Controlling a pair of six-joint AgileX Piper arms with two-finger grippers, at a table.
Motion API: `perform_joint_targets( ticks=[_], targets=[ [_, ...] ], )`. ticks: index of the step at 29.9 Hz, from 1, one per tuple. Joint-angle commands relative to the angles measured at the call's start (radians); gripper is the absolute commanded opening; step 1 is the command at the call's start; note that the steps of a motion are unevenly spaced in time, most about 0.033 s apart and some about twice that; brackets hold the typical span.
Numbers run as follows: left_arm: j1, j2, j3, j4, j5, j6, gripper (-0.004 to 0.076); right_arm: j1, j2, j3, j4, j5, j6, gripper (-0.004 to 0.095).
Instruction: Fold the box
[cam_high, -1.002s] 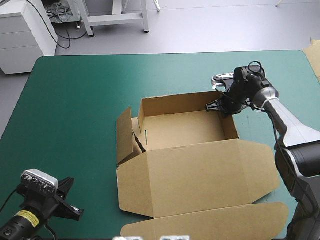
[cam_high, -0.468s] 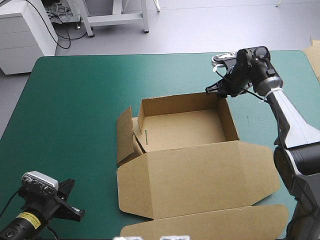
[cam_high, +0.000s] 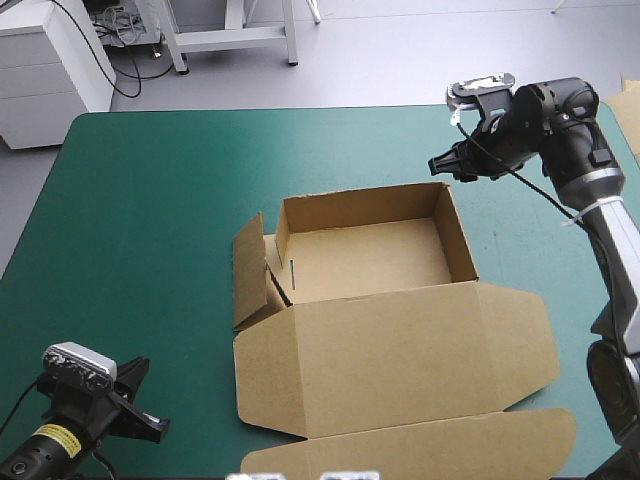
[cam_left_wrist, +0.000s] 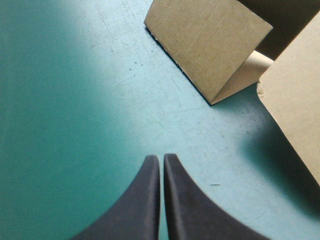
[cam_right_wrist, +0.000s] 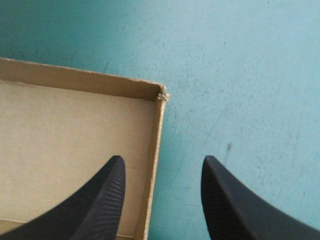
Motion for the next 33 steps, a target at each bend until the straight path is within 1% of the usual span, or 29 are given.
perform_joint_targets(
  ticks=[1, 6, 10, 15, 16, 17, 18, 22, 23, 27, 33],
  targets=[
    [0.002, 0.010, -0.023, -0.006, -0.065, -0.009, 0.0008, -0.005, -0.041, 0.047, -0.023, 0.005, 0.010, 0.0448],
    [0.002, 0.010, -0.023, -0.006, -0.065, -0.009, 0.0008, -0.005, -0.011, 0.154, -0.016, 0.005, 0.035, 0.0448],
    [0.002, 0.010, -0.023, -0.006, -0.065, -0.004, 0.0008, -0.005, 0.041, 0.222, 0.011, 0.001, 0.037, 0.0448],
    [0.002, 0.010, -0.023, -0.002, -0.065, -0.002, 0.0008, -0.005, 0.113, 0.244, 0.048, 0.004, 0.052, 0.0445],
    [0.002, 0.010, -0.023, -0.002, -0.065, -0.002, 0.0008, -0.005, 0.121, 0.244, 0.052, 0.004, 0.052, 0.0432],
    [0.002, 0.010, -0.023, -0.002, -0.065, -0.002, 0.0008, -0.005, 0.131, 0.244, 0.054, 0.004, 0.052, 0.0397],
    [0.002, 0.010, -0.023, -0.002, -0.065, -0.002, 0.0008, -0.005, 0.134, 0.244, 0.054, 0.004, 0.052, 0.0338],
    [0.002, 0.010, -0.023, -0.002, -0.065, -0.002, 0.0008, -0.005, 0.138, 0.251, 0.048, 0.004, 0.052, -0.0022],
    [0.002, 0.010, -0.023, -0.002, -0.065, -0.002, 0.0008, -0.005, 0.138, 0.249, 0.048, 0.004, 0.050, -0.0006],
    [0.002, 0.010, -0.023, -0.002, -0.065, -0.002, 0.0008, -0.005, 0.114, 0.249, 0.048, 0.004, 0.049, -0.0018],
    [0.002, 0.010, -0.023, -0.002, -0.067, -0.002, 0.0008, -0.005, 0.002, 0.249, 0.035, 0.004, 0.049, -0.0018]
  ],
)
